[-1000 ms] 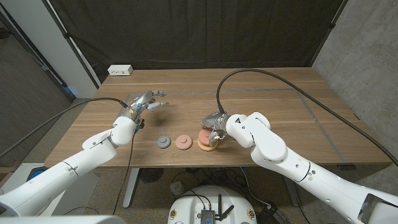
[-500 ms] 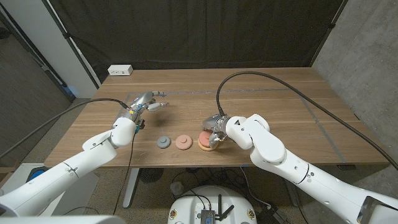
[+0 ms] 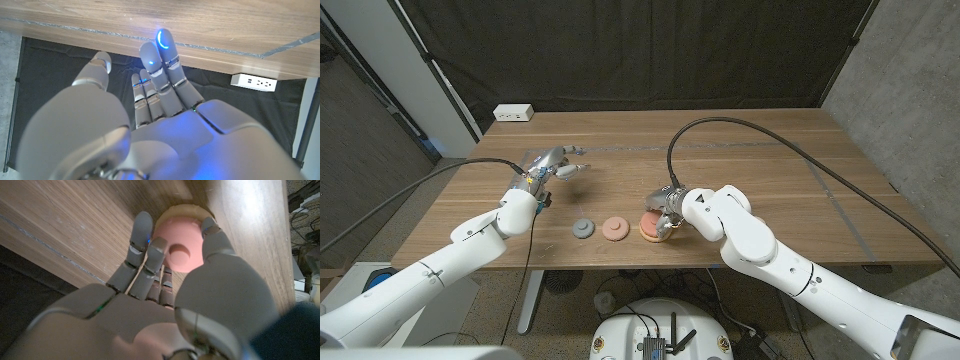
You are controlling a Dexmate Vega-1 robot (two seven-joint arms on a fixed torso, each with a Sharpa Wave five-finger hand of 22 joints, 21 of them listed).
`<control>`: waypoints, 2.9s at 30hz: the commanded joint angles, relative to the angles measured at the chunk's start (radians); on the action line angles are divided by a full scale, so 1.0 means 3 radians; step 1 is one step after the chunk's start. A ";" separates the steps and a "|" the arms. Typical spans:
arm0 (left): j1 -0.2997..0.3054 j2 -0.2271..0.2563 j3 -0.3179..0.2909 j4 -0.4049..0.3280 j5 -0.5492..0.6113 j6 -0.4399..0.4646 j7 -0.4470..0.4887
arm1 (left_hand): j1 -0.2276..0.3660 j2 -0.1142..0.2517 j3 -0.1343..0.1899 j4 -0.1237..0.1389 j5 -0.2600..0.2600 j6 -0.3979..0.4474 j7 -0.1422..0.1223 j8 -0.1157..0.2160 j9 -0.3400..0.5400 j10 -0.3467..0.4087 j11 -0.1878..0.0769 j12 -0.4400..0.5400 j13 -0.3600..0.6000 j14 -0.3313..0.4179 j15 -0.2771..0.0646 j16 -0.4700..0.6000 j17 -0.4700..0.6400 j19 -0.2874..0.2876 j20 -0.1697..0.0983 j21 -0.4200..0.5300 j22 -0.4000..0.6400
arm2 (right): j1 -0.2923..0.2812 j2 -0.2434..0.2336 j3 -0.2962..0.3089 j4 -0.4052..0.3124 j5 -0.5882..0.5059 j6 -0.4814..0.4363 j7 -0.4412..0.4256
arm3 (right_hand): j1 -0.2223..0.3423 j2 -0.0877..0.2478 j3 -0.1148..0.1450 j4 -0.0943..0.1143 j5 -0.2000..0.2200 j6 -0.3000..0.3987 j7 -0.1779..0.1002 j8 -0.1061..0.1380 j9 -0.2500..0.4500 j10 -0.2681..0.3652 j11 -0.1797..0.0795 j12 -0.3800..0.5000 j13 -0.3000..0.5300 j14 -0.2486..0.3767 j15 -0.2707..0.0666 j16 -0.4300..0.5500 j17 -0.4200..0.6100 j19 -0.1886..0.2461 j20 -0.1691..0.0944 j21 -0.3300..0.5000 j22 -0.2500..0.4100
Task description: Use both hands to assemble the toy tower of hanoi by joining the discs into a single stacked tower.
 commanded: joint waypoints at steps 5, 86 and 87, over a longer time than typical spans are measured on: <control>-0.0019 -0.0008 0.0002 0.0045 -0.0003 -0.0032 -0.0003 | -0.0023 0.0017 0.0031 -0.0009 0.0000 0.0030 -0.0009 0.0005 0.0013 0.0034 0.0010 0.0011 0.0016 0.0024 -0.0159 0.0016 0.0006 -0.0003 -0.0361 0.0034 0.0005 | -0.0026 -0.0011 0.0016 -0.0037 -0.0135 -0.0039 0.0114 | 0.0118 0.0152 0.0143 0.0229 0.0020 0.0187 -0.0309 -0.0034 0.0023 0.0362 -0.0512 -0.0062 0.0149 -0.0056 -0.0055 -0.0126 -0.0061 -0.0030 -0.0280 -0.0028 -0.0001; 0.0049 -0.0033 -0.0061 -0.0464 0.0163 0.0490 0.0106 | -0.0046 -0.0007 0.0074 -0.0015 0.0002 0.0036 -0.0036 0.0000 0.0016 0.0031 -0.0001 0.0003 0.0028 0.0000 -0.0158 0.0029 -0.0001 -0.0048 -0.0360 0.0075 -0.0027 | -0.0796 -0.0380 0.0936 -0.0700 -0.0307 0.0082 -0.0362 | -0.0478 -0.0084 -0.0101 0.0212 -0.0305 -0.0212 -0.0256 0.0043 -0.0097 -0.0200 -0.0424 0.0067 -0.0317 -0.0099 -0.0053 -0.0508 -0.0092 -0.0095 -0.0272 -0.0253 0.0003; 0.0041 -0.0054 -0.0050 -0.0459 0.0163 0.0501 0.0111 | -0.0046 -0.0009 0.0074 -0.0015 0.0002 0.0035 -0.0037 -0.0001 0.0016 0.0026 -0.0001 0.0000 0.0027 -0.0015 -0.0158 0.0018 -0.0012 -0.0054 -0.0360 0.0073 -0.0028 | -0.0834 -0.0408 0.0981 -0.0712 -0.0264 0.0068 -0.0404 | -0.0468 -0.0078 -0.0096 0.0209 -0.0303 -0.0205 -0.0259 0.0046 -0.0095 -0.0187 -0.0427 0.0072 -0.0314 -0.0095 -0.0053 -0.0504 -0.0086 -0.0092 -0.0274 -0.0252 0.0003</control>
